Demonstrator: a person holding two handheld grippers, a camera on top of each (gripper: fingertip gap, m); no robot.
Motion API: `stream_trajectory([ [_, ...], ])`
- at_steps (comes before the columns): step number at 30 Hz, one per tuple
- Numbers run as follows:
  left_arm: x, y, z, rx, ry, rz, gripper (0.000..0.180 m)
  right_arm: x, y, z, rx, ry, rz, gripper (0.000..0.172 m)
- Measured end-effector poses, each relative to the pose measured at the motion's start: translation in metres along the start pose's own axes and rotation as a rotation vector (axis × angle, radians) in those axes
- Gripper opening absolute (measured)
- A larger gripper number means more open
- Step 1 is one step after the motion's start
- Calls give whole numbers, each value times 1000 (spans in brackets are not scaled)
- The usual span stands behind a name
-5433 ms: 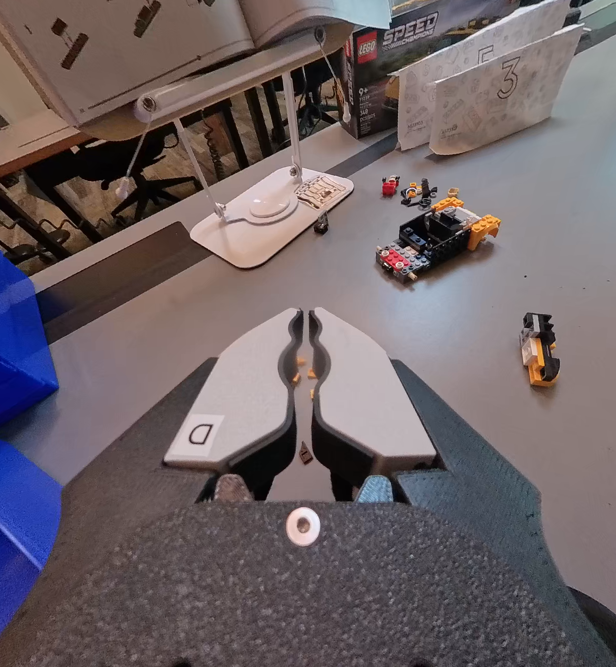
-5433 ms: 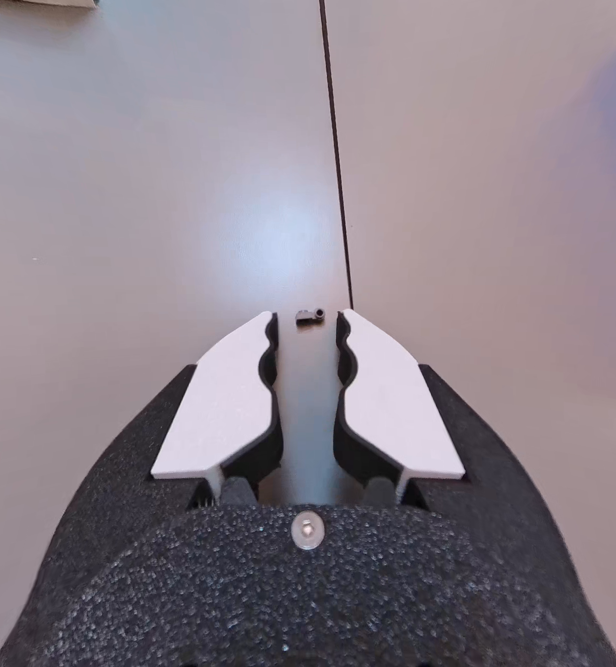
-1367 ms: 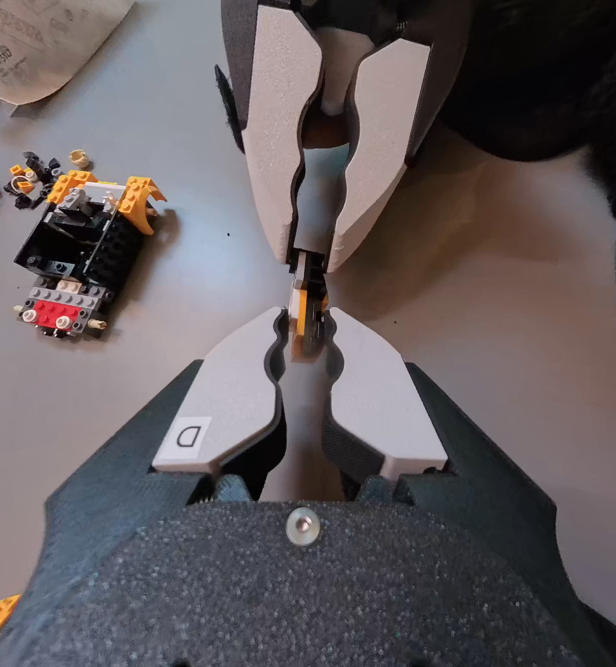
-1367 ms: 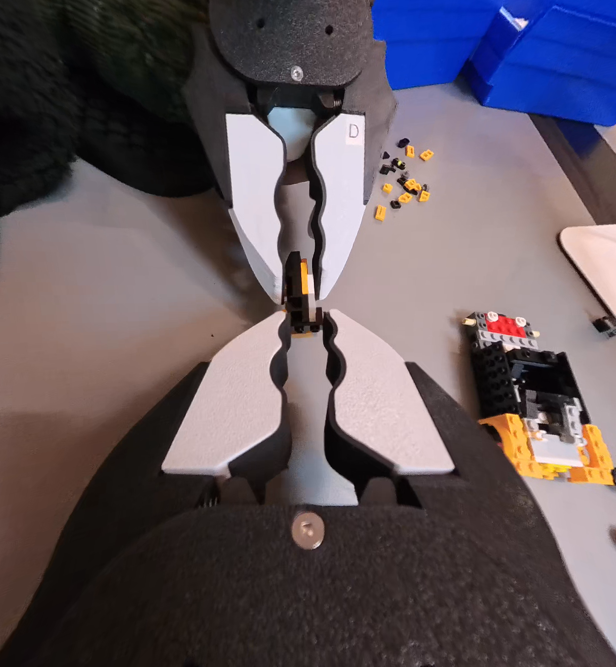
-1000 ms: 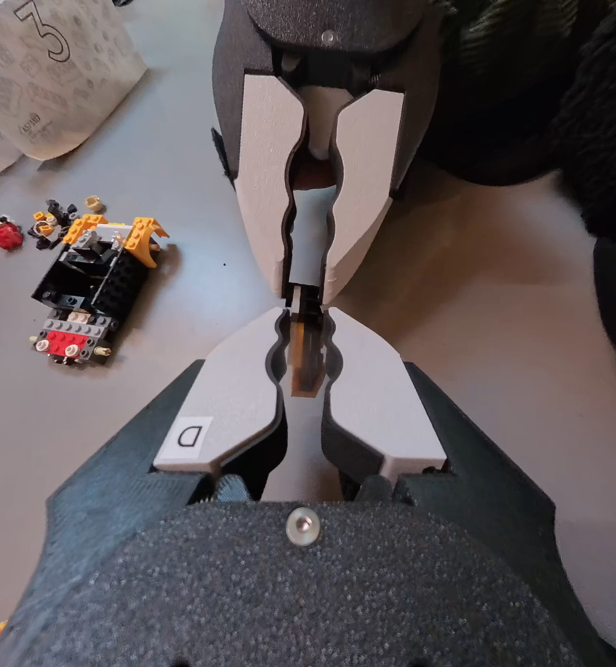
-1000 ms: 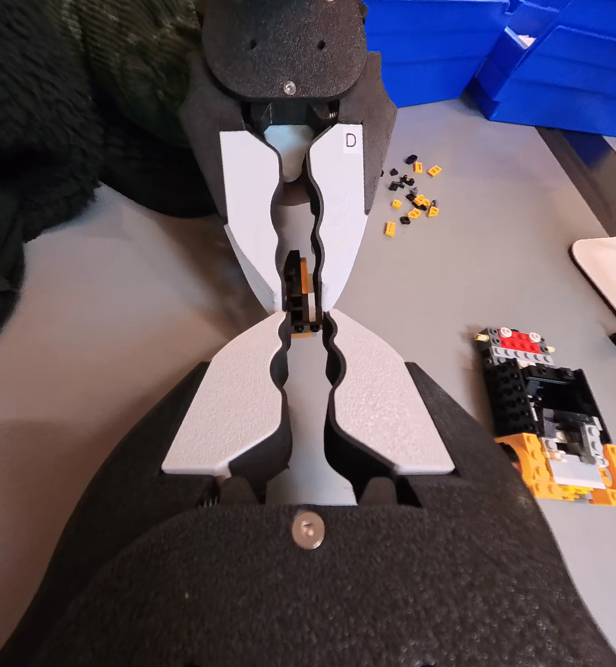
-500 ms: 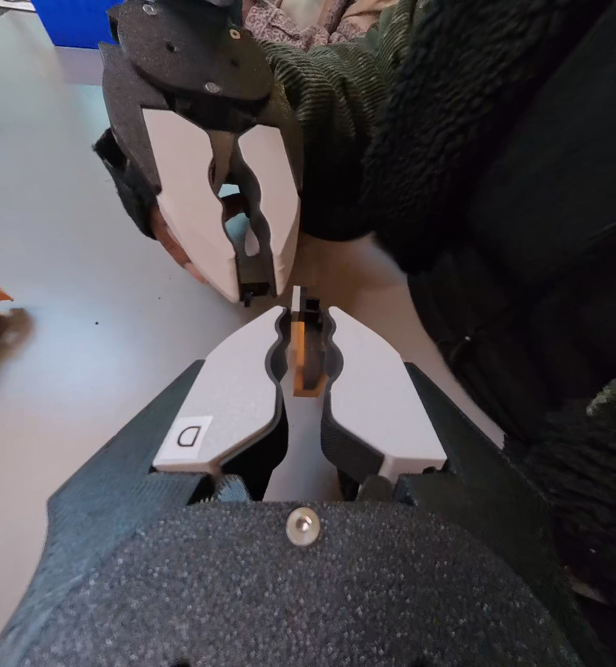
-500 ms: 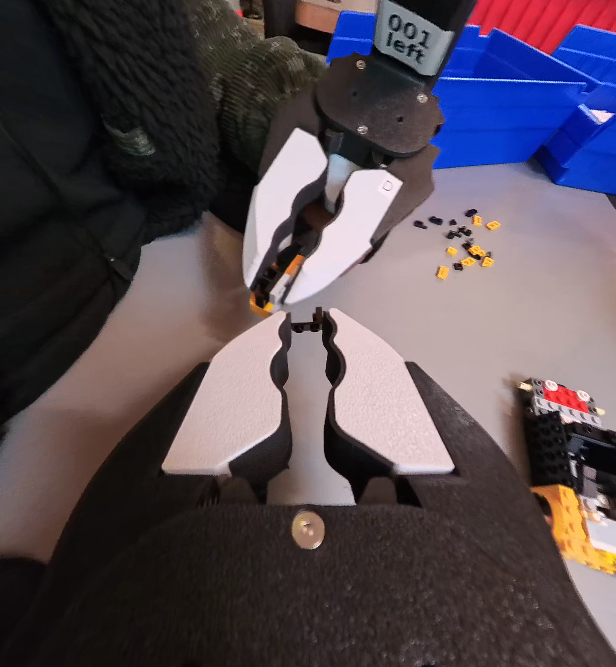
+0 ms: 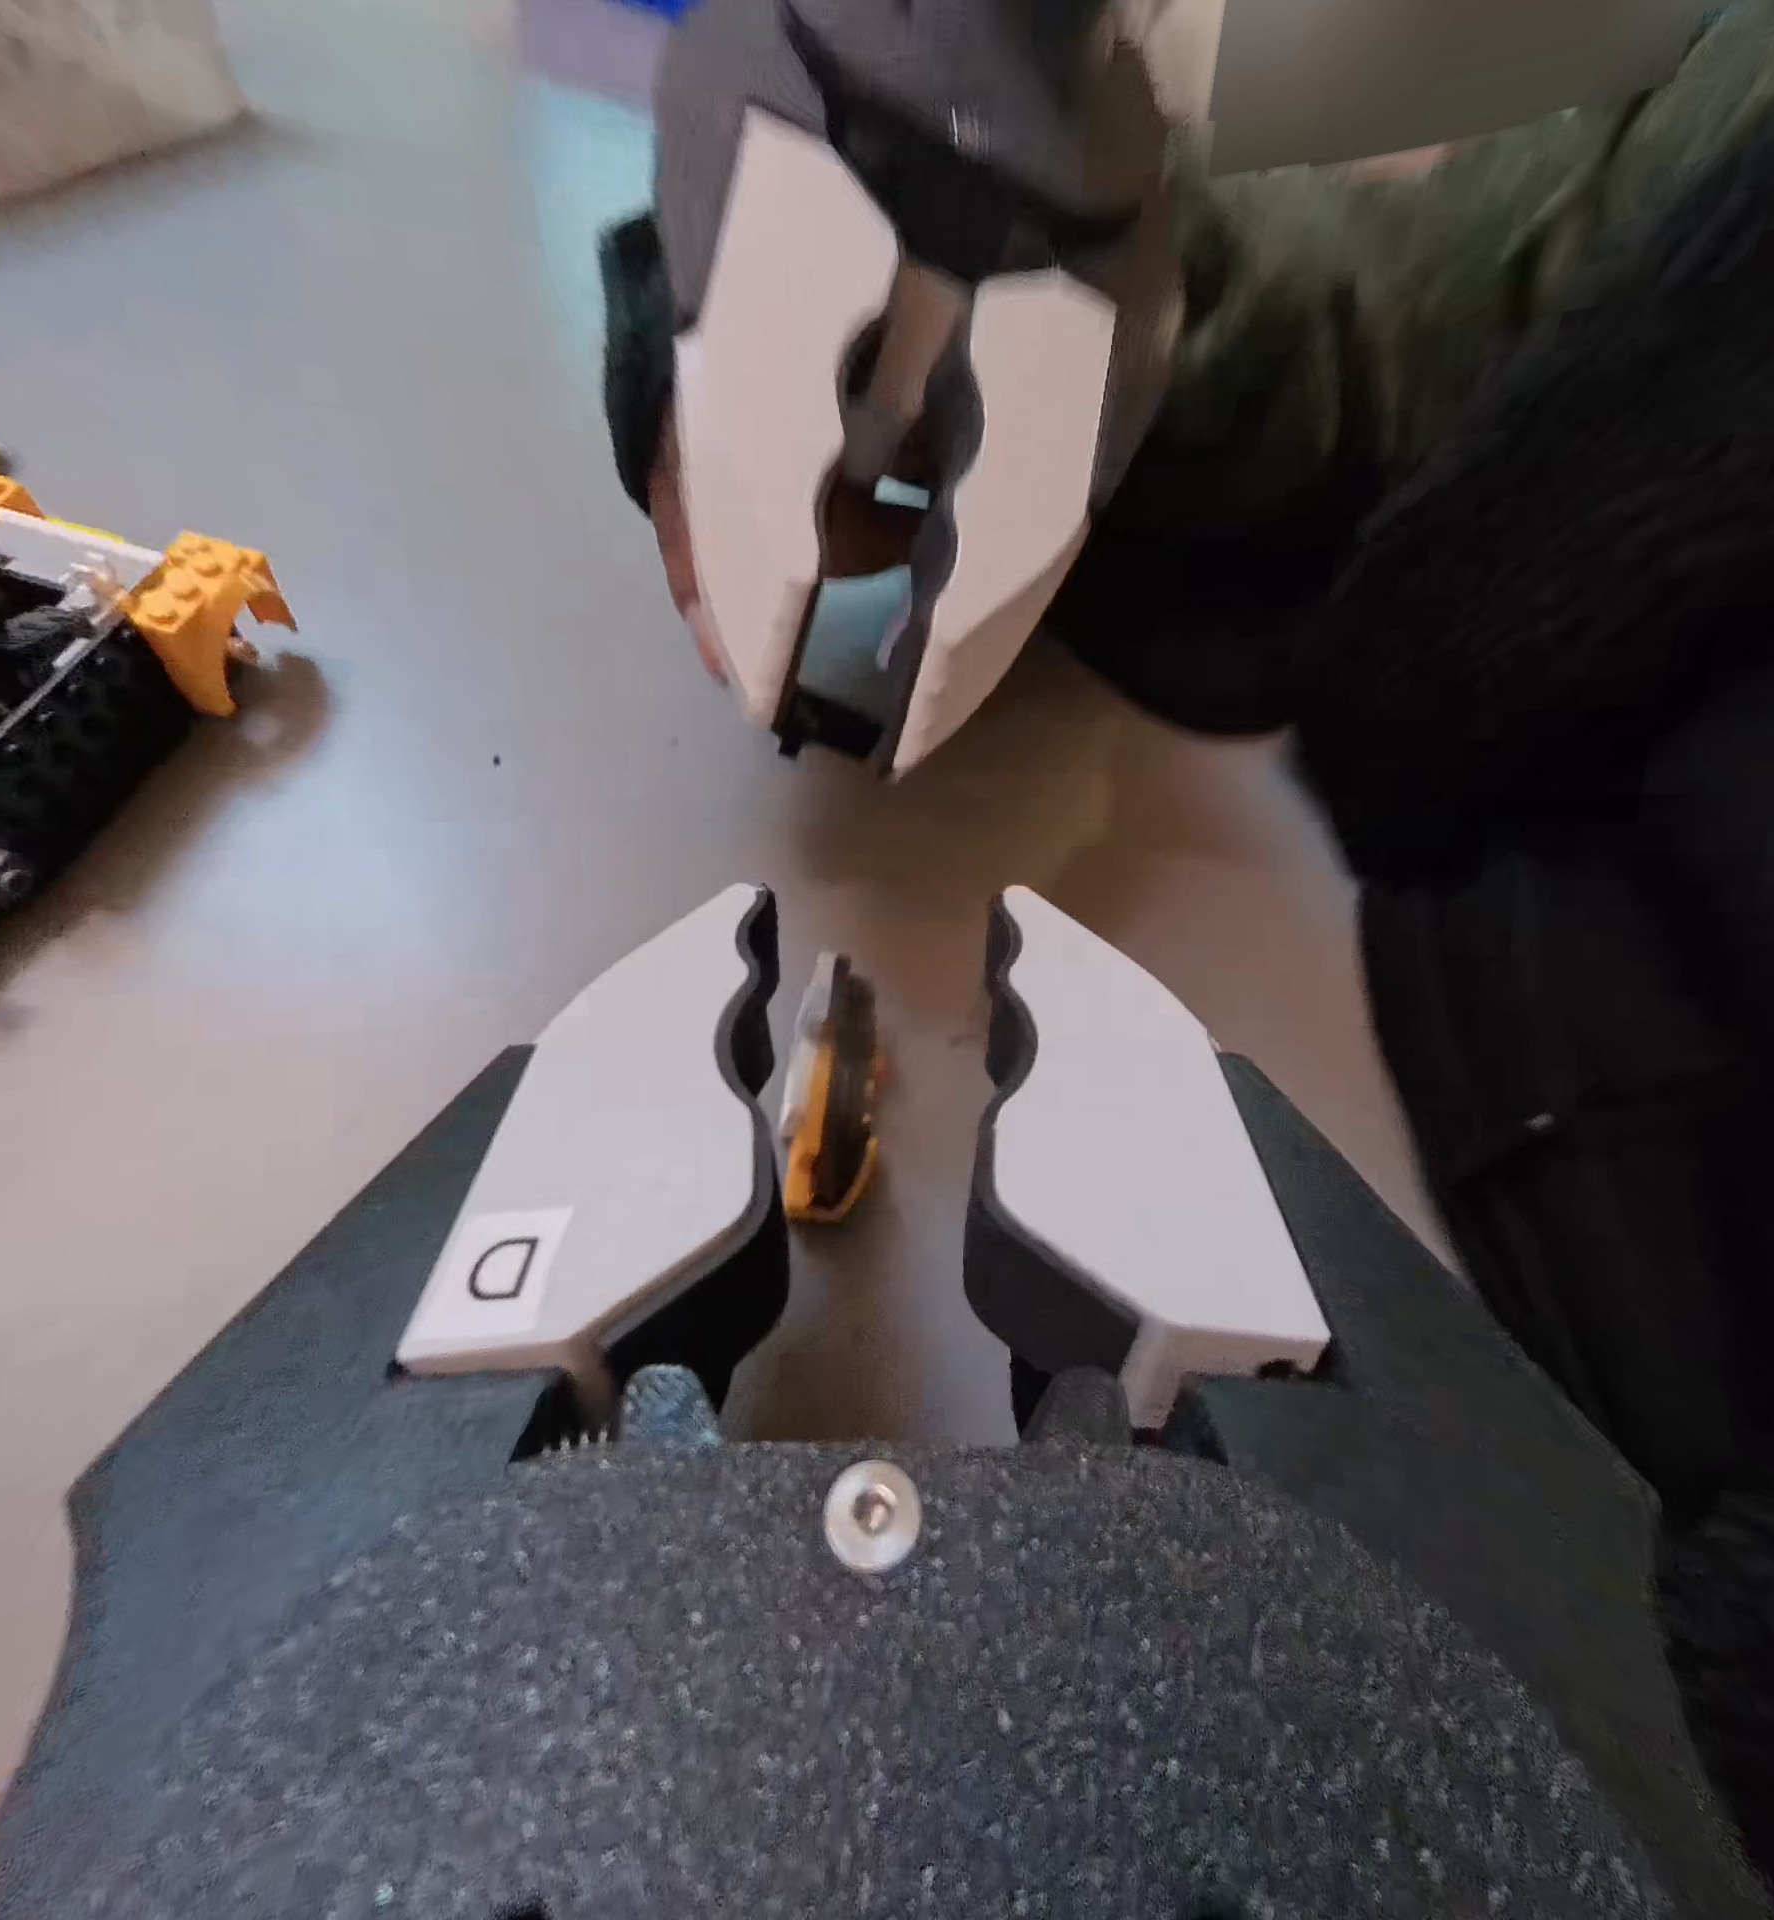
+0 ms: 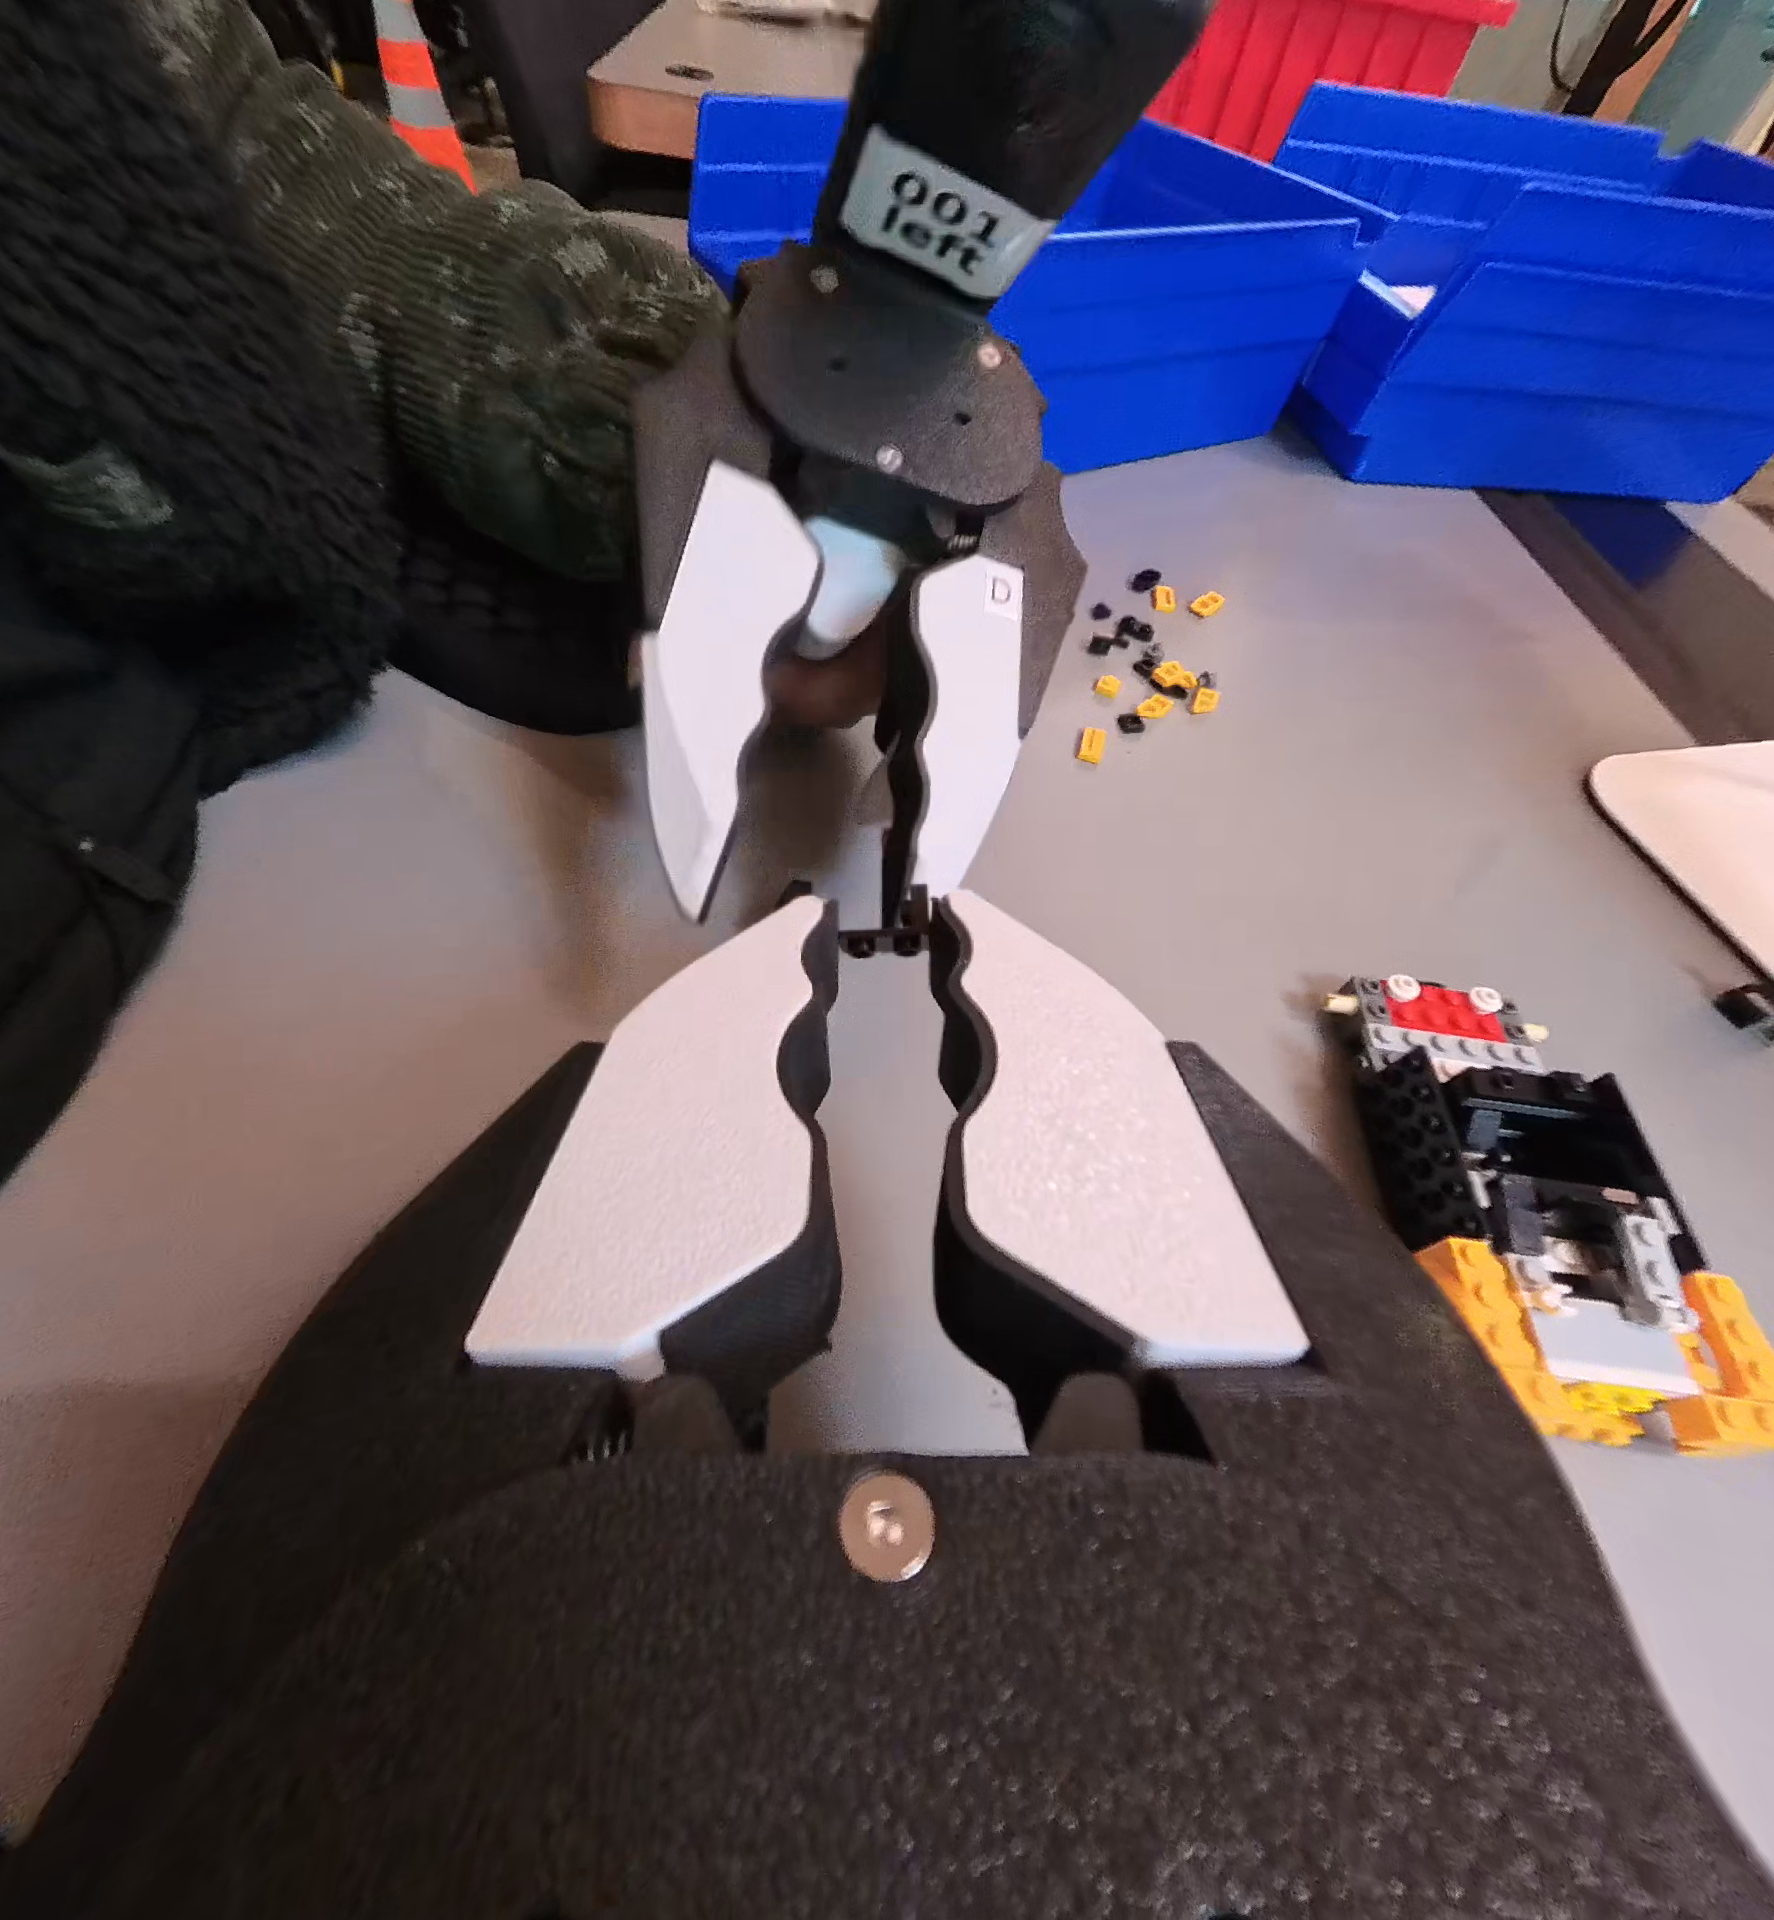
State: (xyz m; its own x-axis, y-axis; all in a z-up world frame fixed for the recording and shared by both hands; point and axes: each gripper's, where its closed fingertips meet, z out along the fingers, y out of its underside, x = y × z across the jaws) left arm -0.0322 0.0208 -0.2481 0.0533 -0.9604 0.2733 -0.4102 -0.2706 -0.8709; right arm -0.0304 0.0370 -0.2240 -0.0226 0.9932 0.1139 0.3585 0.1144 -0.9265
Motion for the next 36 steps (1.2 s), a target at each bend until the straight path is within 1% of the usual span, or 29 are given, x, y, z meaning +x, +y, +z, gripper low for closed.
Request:
stream_trajectory([
  [2, 3, -15, -6, 94, 67, -105, 31, 0, -2, 1, -9, 32, -62, 17],
  [6, 2, -43, -17, 297, 190, -335, 30, 0, -14, 3, -8, 117, -211, 17],
  [8, -1, -48, -18, 341, 229, -432, 26, -1, -22, 3, 8, 157, -263, 16],
  [9, 1, -48, -18, 344, 254, -448, 22, -1, -25, 3, 13, 168, -279, 16],
  [12, 4, -46, -15, 323, 253, -451, 9, -3, -26, 4, -2, 186, -327, 16],
  [15, 5, -45, -15, 310, 247, -456, 8, -5, -27, 5, 5, 182, -330, 16],
  [19, 1, -46, -20, 305, 183, -423, 8, 1, -28, 5, 18, 224, -336, 19],
  [21, -9, -44, -29, 277, 66, -351, 7, 9, -34, 0, 57, 279, -308, 21],
  [24, -23, -53, -60, 260, -226, -116, 8, 25, -39, -12, 102, 353, -233, 26],
  [25, -26, -60, -77, 259, -344, -17, 8, 30, -38, -15, 105, 375, -216, 27],
  [27, -30, -74, -121, 263, -586, 145, 8, 37, -34, -17, 96, 404, -184, 26],
  [29, -27, -82, -173, 279, -779, 216, 8, 43, -28, -16, 76, 418, -154, 26],
  [31, -30, -72, -231, 263, -989, 197, 8, 45, -24, -15, 64, 425, -134, 24],
  [32, -33, -59, -259, 231, -1086, 152, 8, 47, -22, -15, 55, 430, -126, 24],
  [34, -38, -27, -305, 148, -1245, 47, 8, 47, -20, -14, 47, 426, -116, 23],
  [36, -44, 13, -336, 43, -1339, -107, 8, 46, -18, -12, 43, 408, -104, 22],
])
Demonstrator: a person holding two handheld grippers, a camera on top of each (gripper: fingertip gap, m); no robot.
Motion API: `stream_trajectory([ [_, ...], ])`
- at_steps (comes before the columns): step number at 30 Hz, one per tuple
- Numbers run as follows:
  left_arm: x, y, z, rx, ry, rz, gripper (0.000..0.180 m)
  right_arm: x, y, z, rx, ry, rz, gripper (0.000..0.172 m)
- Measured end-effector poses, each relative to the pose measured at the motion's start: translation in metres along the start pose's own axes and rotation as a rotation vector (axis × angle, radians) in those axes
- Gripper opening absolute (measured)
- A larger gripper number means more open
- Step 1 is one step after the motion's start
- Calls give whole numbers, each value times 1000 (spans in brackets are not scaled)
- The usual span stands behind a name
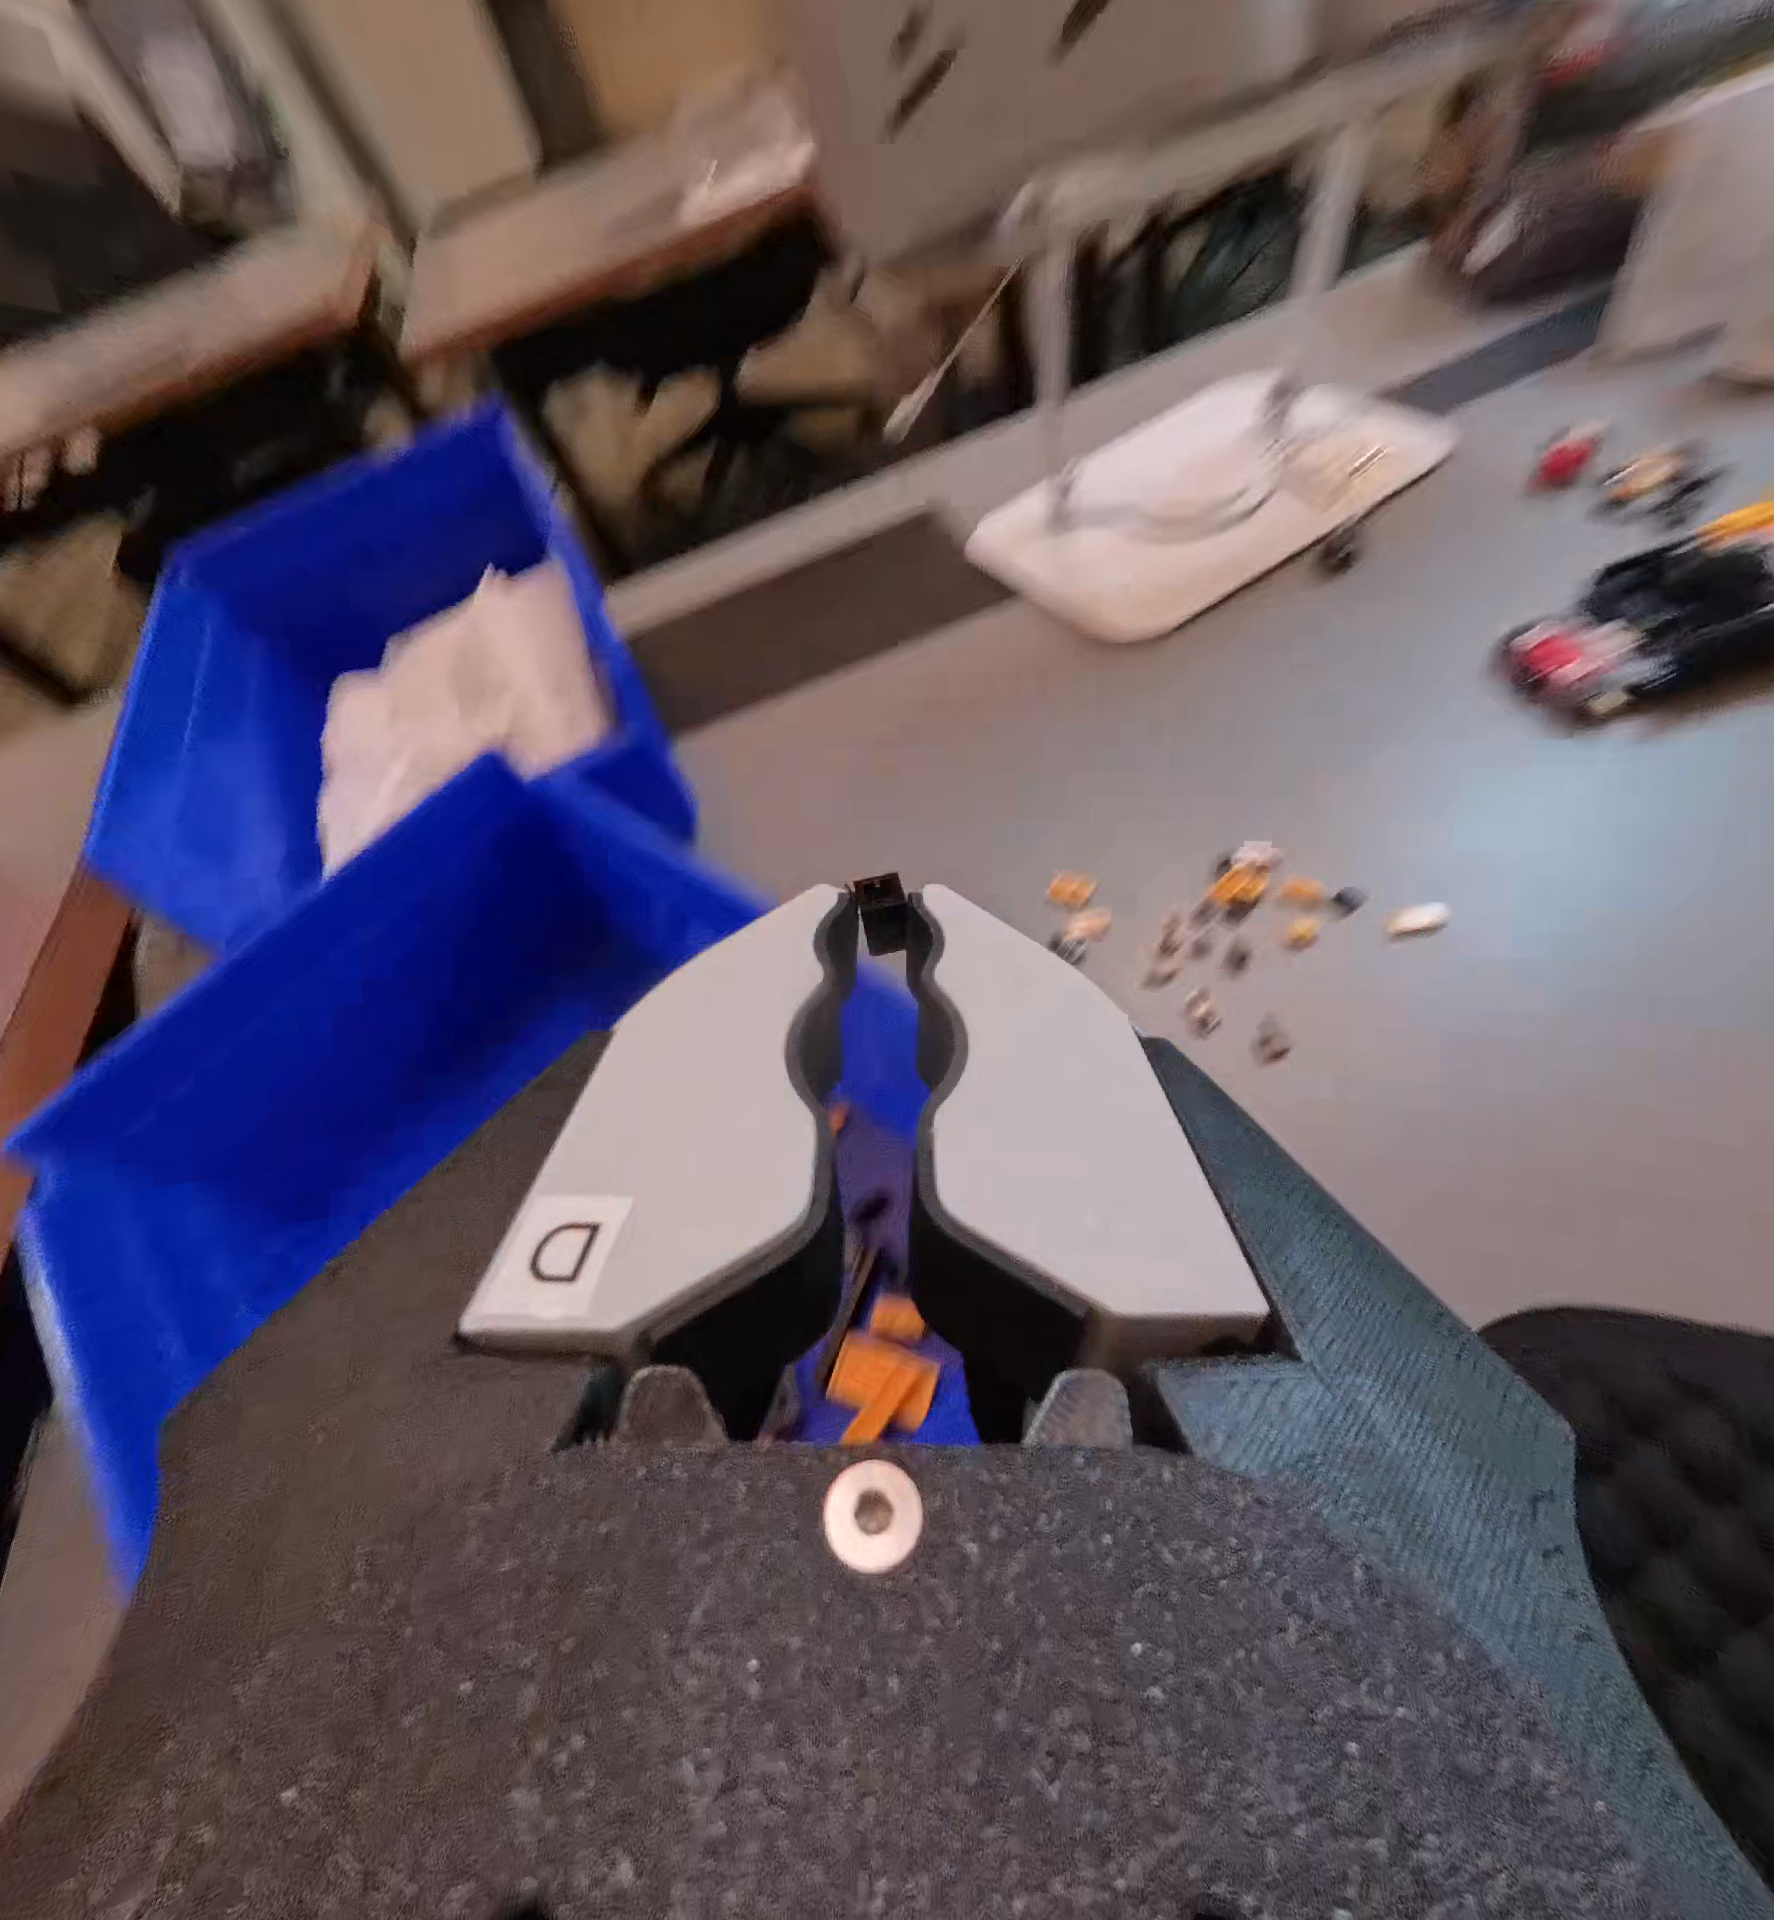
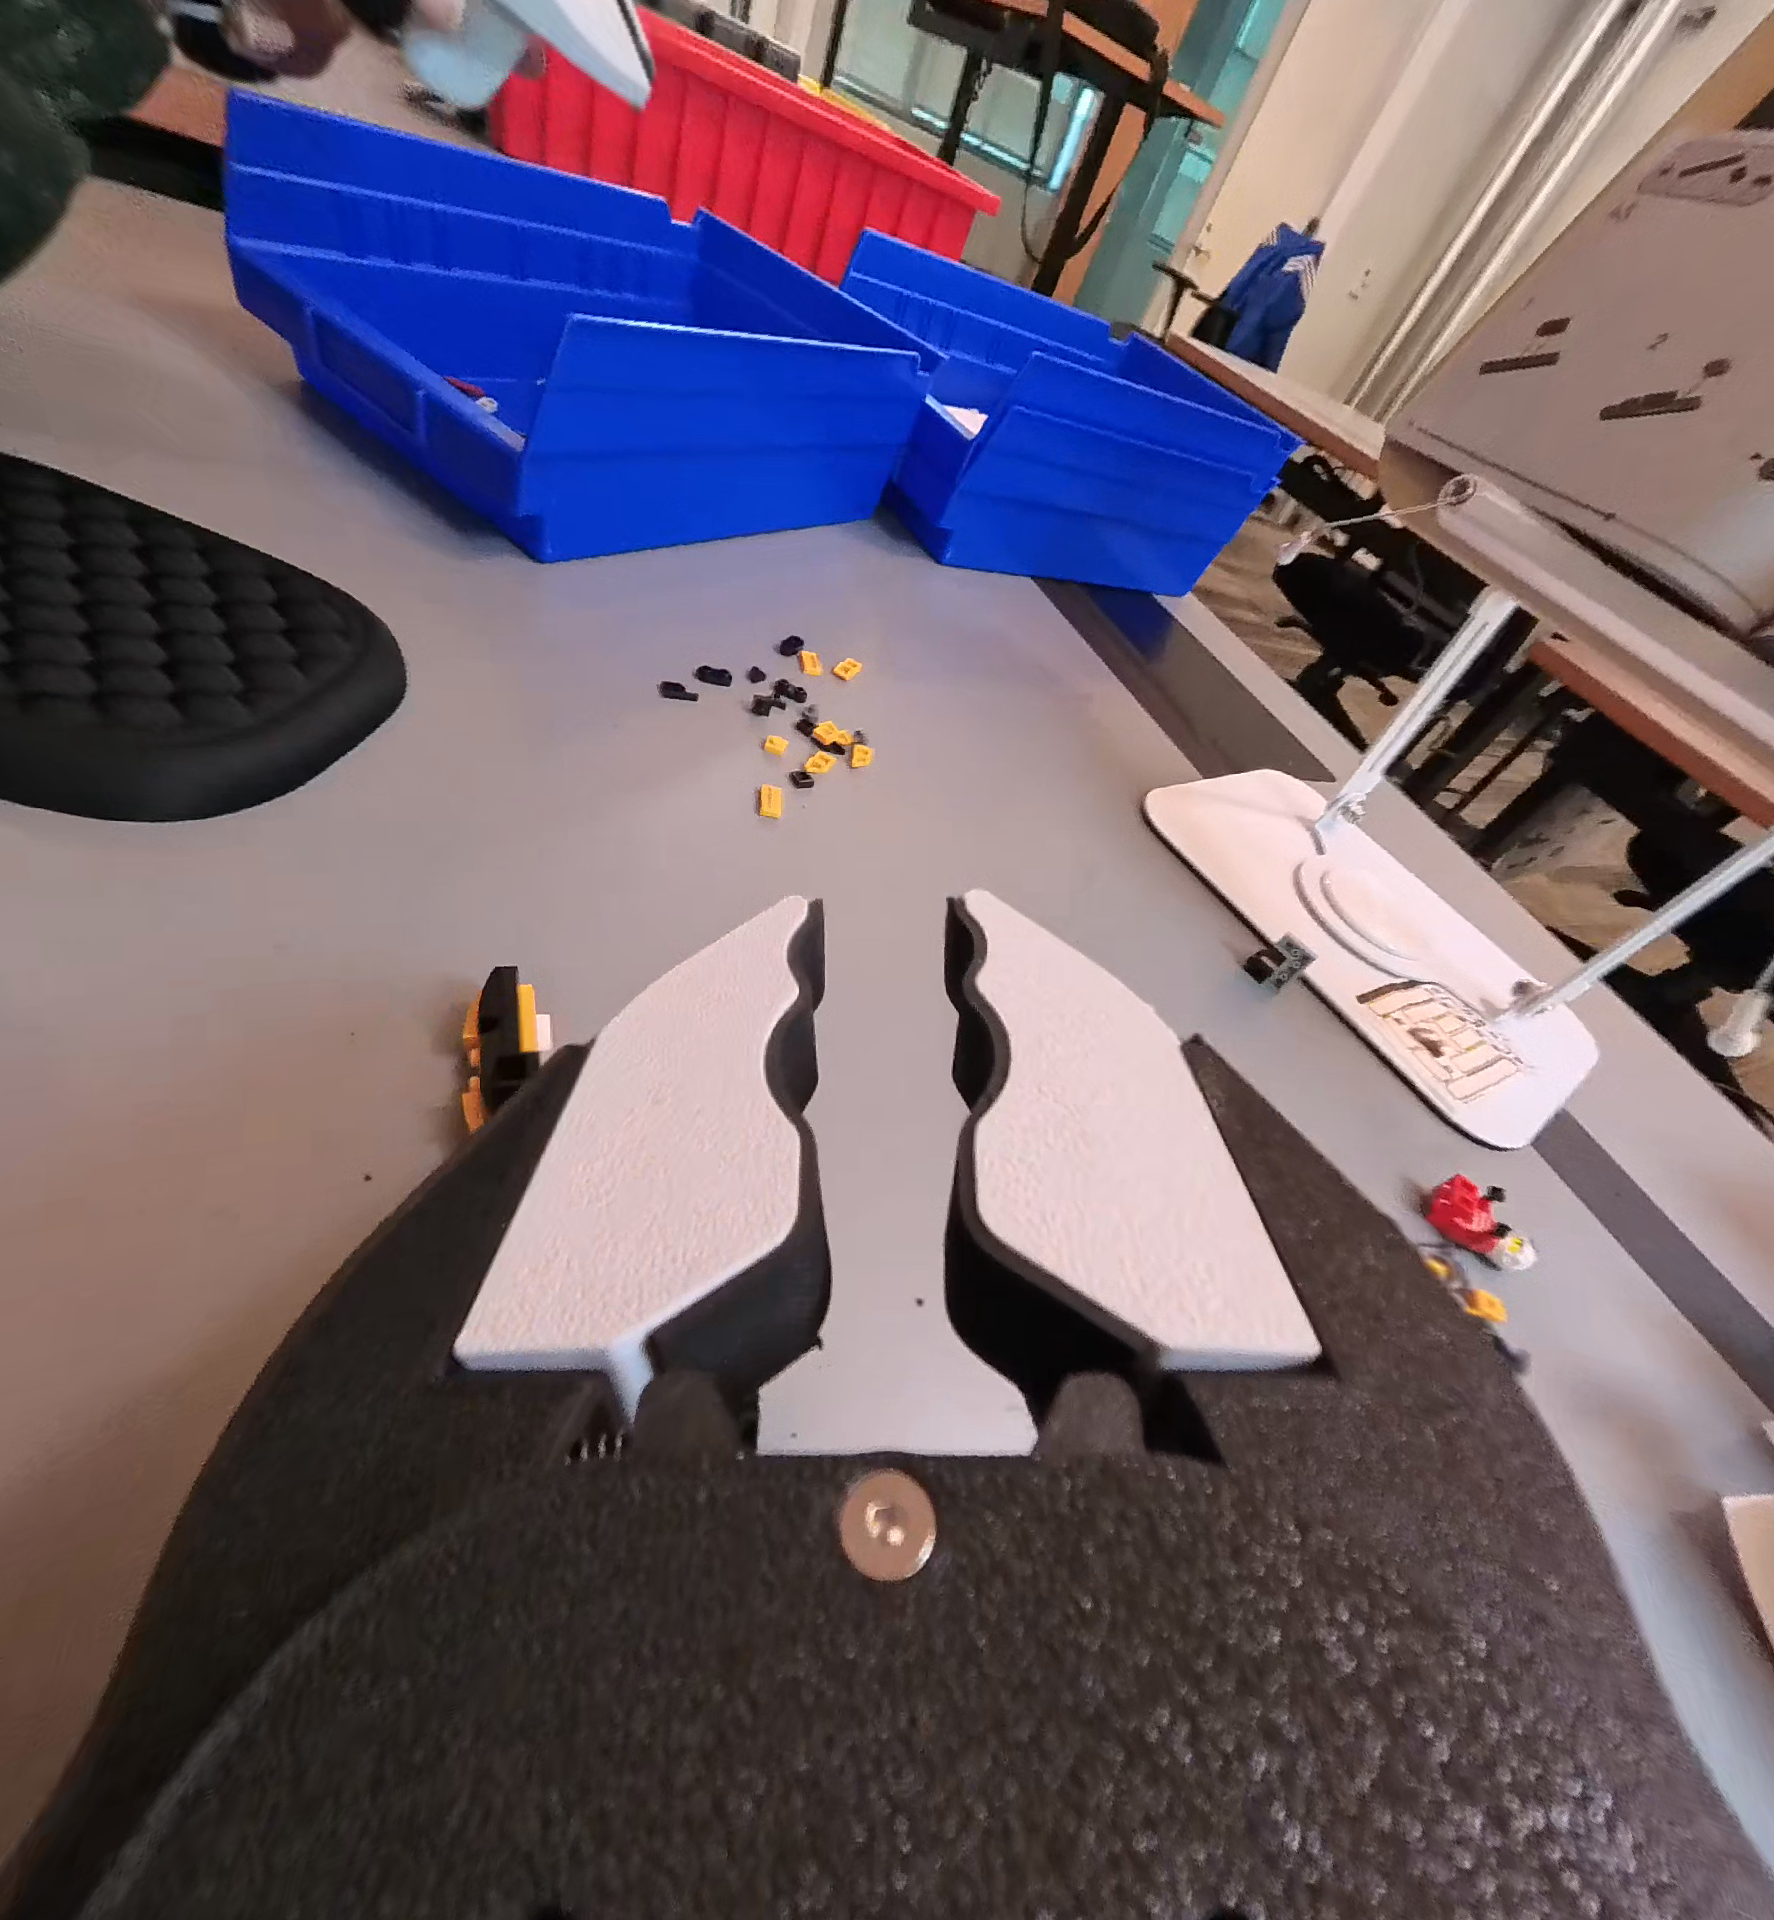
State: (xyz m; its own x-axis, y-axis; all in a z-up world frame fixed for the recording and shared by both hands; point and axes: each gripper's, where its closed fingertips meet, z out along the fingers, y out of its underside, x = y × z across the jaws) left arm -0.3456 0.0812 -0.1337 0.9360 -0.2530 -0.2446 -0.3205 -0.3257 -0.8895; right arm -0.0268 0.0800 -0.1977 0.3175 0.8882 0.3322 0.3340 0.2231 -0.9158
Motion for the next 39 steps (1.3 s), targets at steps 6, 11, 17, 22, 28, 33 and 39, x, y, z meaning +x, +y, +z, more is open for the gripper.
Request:
stream_trajectory([
  [6, -35, 63, 9, -262, -114, -79, 15, -27, 13, 4, -42, -189, 51, 22],
  [11, -42, 80, 13, -314, -117, -154, 23, -60, 30, 7, -141, -345, 7, 26],
  [17, -28, 39, 7, -112, -72, -120, 30, -81, 51, 11, -270, -420, -58, 28],
  [22, 77, -27, -2, 156, 334, 13, 21, -83, 59, 16, -330, -402, -87, 18],
  [28, 217, -20, 15, 146, 754, 227, 27, -82, 46, 13, -260, -390, -135, 15],
  [33, 295, 26, 28, 38, 947, 404, 40, -86, 22, 8, -133, -414, -105, 15],
  [39, 321, 32, 19, 32, 1067, 369, 23, -86, 7, 2, -56, -480, 54, 14],
])
